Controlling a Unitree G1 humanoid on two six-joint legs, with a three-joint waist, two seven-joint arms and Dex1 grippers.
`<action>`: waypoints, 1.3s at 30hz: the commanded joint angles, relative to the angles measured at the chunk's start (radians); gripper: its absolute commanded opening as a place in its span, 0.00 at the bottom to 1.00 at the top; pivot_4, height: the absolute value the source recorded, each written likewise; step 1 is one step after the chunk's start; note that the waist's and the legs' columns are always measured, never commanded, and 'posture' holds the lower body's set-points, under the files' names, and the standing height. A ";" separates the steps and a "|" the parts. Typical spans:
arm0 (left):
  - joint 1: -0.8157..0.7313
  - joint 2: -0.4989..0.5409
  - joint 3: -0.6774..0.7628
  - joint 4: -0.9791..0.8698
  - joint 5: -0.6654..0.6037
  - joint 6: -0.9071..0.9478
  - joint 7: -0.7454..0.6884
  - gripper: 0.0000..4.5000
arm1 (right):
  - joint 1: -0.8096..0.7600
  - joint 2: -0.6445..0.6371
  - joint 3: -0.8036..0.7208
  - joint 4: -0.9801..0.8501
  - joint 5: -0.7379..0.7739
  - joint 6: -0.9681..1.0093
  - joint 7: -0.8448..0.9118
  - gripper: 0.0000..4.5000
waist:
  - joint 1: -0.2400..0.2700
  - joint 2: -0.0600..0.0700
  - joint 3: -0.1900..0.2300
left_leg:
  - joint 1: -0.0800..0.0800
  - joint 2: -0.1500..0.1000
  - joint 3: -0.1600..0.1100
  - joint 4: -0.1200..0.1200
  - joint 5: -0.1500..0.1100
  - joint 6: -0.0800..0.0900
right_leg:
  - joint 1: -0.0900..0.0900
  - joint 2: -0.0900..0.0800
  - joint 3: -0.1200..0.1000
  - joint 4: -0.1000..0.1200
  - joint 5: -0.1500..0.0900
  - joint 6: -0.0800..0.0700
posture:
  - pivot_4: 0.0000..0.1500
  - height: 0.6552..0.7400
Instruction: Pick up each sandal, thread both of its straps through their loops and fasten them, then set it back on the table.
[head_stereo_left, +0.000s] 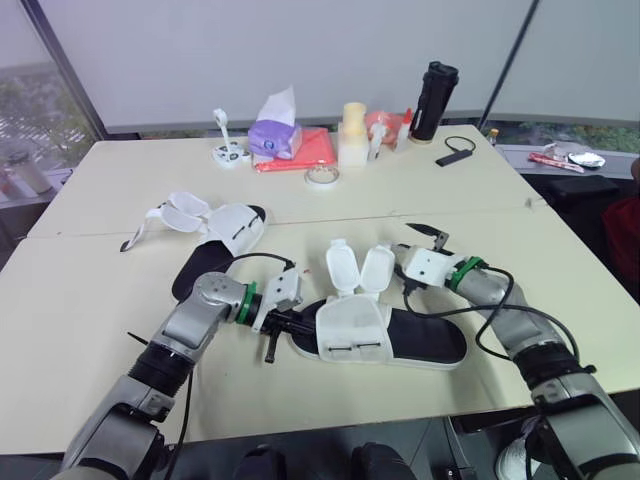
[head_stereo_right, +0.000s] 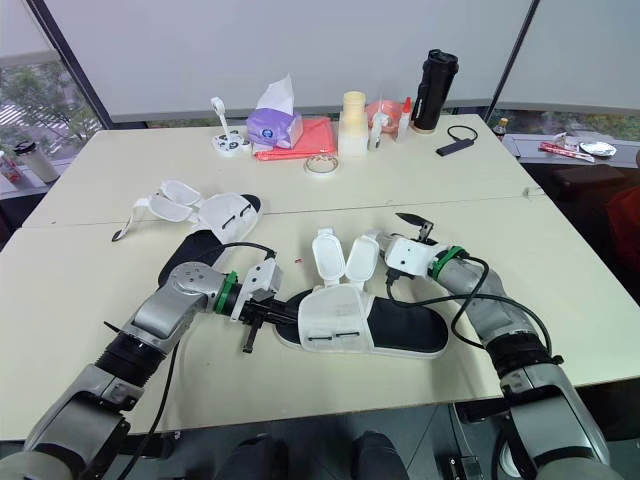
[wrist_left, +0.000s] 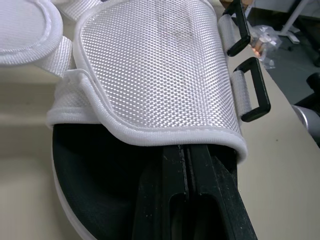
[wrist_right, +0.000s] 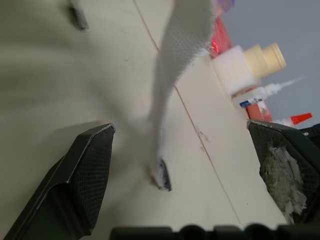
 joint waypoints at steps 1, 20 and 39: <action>0.004 0.002 0.018 -0.013 0.005 -0.006 0.016 0.00 | -0.055 0.010 -0.010 0.054 -0.016 -0.019 -0.060 0.81 | 0.001 0.000 0.000 | 0.000 0.000 0.000 0.000 0.000 0.000 | 0.000 0.000 0.000 0.000 0.000 0.000 | 1.00 0.99; 0.036 0.007 0.044 -0.048 -0.008 0.015 0.081 0.00 | -0.145 -0.128 0.106 -0.039 -0.442 -0.304 -0.528 0.01 | -0.002 0.000 0.000 | 0.000 0.000 0.000 0.000 0.000 0.000 | -0.001 0.000 0.001 0.000 0.000 0.000 | 1.00 0.99; 0.043 0.000 0.054 -0.050 -0.016 0.045 0.089 0.00 | 0.127 -0.346 0.089 -0.671 -0.754 -0.387 -0.847 0.01 | 0.003 0.000 0.000 | -0.001 0.000 0.000 0.000 0.000 0.000 | -0.001 0.000 0.003 0.000 0.000 0.000 | 1.00 0.99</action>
